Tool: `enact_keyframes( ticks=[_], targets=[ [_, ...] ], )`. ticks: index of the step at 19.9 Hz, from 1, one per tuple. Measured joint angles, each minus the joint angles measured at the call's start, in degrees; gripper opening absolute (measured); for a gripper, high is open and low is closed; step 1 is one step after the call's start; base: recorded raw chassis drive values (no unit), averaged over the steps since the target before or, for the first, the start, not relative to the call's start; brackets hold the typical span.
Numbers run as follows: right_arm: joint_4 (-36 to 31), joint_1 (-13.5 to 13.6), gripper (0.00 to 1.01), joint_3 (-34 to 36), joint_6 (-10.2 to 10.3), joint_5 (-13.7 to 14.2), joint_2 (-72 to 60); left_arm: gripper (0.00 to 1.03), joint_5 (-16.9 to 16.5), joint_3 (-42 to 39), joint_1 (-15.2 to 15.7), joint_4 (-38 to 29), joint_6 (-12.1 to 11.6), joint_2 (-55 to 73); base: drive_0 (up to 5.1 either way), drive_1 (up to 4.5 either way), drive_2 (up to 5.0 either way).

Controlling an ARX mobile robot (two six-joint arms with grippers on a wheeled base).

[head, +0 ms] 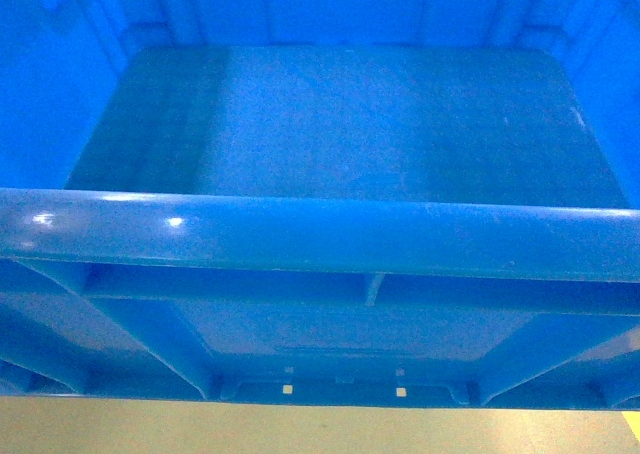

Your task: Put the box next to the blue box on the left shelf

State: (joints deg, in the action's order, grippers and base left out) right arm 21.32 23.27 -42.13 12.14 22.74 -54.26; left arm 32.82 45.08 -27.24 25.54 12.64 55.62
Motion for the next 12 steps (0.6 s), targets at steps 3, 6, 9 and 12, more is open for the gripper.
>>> enact_keyframes(
  ticks=[3,6,9,12],
  targets=[
    [0.00,0.00,0.11,0.00,0.00,-0.02,-0.02,0.13,0.00,0.00,0.00,-0.11,-0.02,-0.02,0.0,4.01,-4.0],
    [-0.11,0.00,0.11,0.00,0.02,0.00,0.00,0.13,0.02,0.00,0.00,-0.20,-0.02,-0.07,0.0,3.98,-4.0],
    [-0.07,0.00,0.11,0.00,0.00,0.00,0.00,0.13,0.02,0.00,0.00,-0.04,0.00,-0.13,-0.1,3.91,-4.1],
    [0.09,0.00,0.11,0.02,0.00,0.00,0.02,0.13,0.00,0.00,0.00,0.09,0.00,-0.02,-0.1,3.91,-4.1]
  ],
)
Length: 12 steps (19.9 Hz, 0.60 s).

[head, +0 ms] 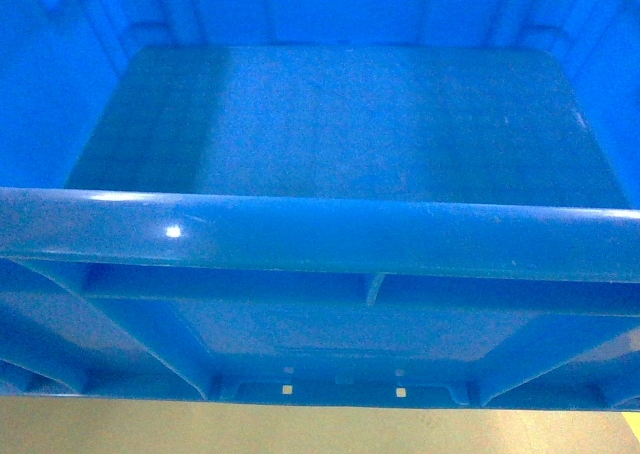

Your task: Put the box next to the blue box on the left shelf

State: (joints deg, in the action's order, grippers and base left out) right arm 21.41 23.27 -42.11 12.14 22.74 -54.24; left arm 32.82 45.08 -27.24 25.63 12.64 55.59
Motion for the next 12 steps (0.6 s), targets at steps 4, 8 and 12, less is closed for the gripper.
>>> enact_keyframes(
  ticks=[4,8,12],
  targets=[
    [-0.09,0.00,0.11,0.00,0.00,0.00,-0.04,0.13,0.02,0.00,0.00,-0.11,-0.02,-0.04,0.0,3.88,-3.8],
    [0.11,0.00,0.11,-0.02,-0.02,-0.07,-0.42,0.13,0.00,0.00,0.00,0.17,-0.02,0.44,0.0,0.00,0.0],
    [-0.20,0.00,0.11,-0.02,-0.02,-0.02,-0.26,0.13,0.07,0.00,0.00,-0.28,-0.02,0.11,-2.4,1.29,1.3]
  ],
)
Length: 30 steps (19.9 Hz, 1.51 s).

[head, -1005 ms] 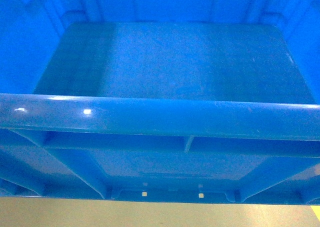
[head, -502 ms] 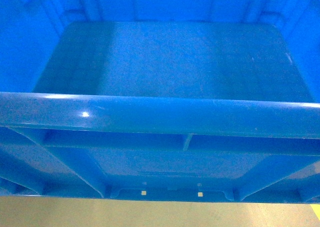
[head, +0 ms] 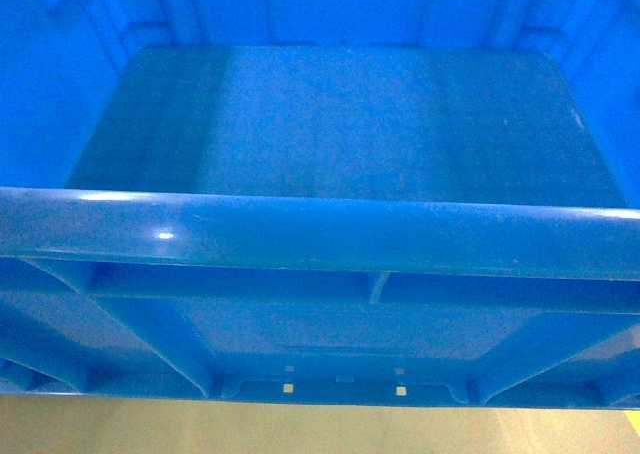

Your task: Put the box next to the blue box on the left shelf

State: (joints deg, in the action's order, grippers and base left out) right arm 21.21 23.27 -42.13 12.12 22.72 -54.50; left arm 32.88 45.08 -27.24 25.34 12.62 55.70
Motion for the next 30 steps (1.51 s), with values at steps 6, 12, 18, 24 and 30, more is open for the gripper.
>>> enact_keyframes(
  ticks=[6,12,18,24,30],
  targets=[
    [0.07,0.00,0.11,0.00,-0.07,0.15,0.24,0.13,-0.11,0.00,0.00,0.00,0.02,0.04,-4.8,2.67,2.7],
    [0.09,0.00,0.11,0.00,-0.07,0.15,0.22,0.13,-0.09,0.00,0.00,0.07,0.02,0.04,-5.1,2.40,2.4],
    [0.11,0.00,0.11,0.02,-0.09,0.15,0.24,0.13,-0.07,0.00,0.00,0.09,0.02,0.04,-5.0,2.42,2.4],
    [0.15,0.00,0.11,0.02,-0.07,0.15,0.24,0.13,-0.07,0.00,0.00,0.09,0.02,0.00,-5.1,2.39,2.4],
    [-0.07,0.00,0.11,0.02,-0.07,0.09,0.17,0.13,-0.04,0.00,0.00,0.00,0.00,0.02,-5.1,2.37,2.4]
  ],
)
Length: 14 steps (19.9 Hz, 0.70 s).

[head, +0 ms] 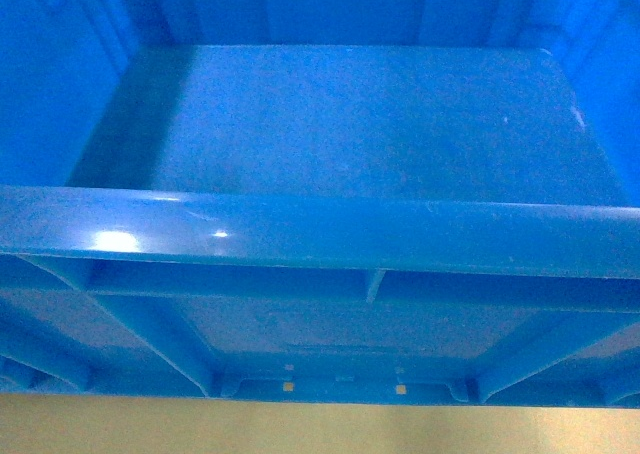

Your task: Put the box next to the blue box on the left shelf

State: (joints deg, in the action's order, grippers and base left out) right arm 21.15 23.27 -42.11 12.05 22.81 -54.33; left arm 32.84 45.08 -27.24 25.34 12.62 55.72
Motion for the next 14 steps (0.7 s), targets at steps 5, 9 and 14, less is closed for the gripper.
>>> enact_keyframes(
  ticks=[5,9,14],
  targets=[
    [0.09,0.00,0.11,0.00,0.00,0.07,0.02,0.13,-0.02,0.00,0.00,0.00,0.00,-0.02,-5.0,2.44,2.4],
    [0.04,0.00,0.11,0.00,0.00,-0.11,-0.11,0.13,0.02,0.00,0.00,0.17,0.00,-0.02,-5.2,2.30,2.3],
    [0.09,0.00,0.11,0.00,0.00,-0.04,0.00,0.13,-0.02,0.00,0.00,0.11,0.00,-0.02,-5.1,2.38,2.4]
  ],
)
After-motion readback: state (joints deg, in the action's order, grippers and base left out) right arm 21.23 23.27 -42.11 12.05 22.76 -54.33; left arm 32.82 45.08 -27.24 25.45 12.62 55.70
